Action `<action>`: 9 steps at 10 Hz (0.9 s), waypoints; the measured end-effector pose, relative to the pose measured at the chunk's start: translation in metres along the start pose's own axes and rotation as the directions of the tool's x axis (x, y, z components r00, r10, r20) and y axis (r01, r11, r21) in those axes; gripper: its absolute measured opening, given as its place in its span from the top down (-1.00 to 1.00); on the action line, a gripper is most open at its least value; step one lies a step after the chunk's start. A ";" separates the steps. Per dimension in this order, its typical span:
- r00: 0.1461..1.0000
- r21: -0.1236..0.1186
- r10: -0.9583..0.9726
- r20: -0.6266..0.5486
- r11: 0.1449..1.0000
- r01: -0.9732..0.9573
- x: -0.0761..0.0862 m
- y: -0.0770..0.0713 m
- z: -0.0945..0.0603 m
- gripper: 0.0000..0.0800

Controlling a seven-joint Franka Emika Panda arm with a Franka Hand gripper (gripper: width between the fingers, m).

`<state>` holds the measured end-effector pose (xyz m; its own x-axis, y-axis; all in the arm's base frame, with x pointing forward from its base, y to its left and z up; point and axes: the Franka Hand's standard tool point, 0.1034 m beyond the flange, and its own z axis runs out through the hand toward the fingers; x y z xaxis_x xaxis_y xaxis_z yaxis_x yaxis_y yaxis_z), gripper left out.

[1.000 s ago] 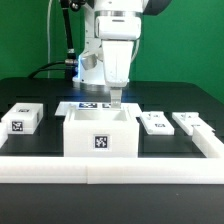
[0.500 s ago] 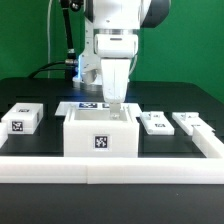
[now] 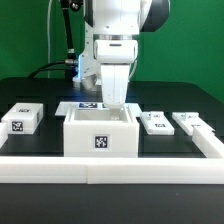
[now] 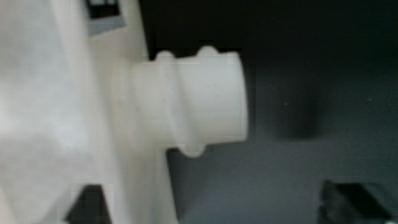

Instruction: Assemble cabinet

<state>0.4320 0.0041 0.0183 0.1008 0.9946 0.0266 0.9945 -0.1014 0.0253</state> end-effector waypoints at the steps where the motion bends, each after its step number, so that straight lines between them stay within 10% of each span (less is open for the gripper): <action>1: 1.000 0.000 0.000 0.000 1.000 0.000 0.000 0.000 0.000 0.07; 3: 1.000 0.000 0.000 0.000 1.000 0.000 0.000 0.000 0.000 0.82; 9: 1.000 0.001 0.005 0.000 1.000 -0.005 0.000 0.000 0.000 0.91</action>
Offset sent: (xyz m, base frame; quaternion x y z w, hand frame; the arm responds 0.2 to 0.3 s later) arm 0.0000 0.0000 0.0000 0.0000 0.0000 0.0000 1.0000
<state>0.4316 0.0037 0.0180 0.1059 0.9940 0.0263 0.9940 -0.1065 0.0238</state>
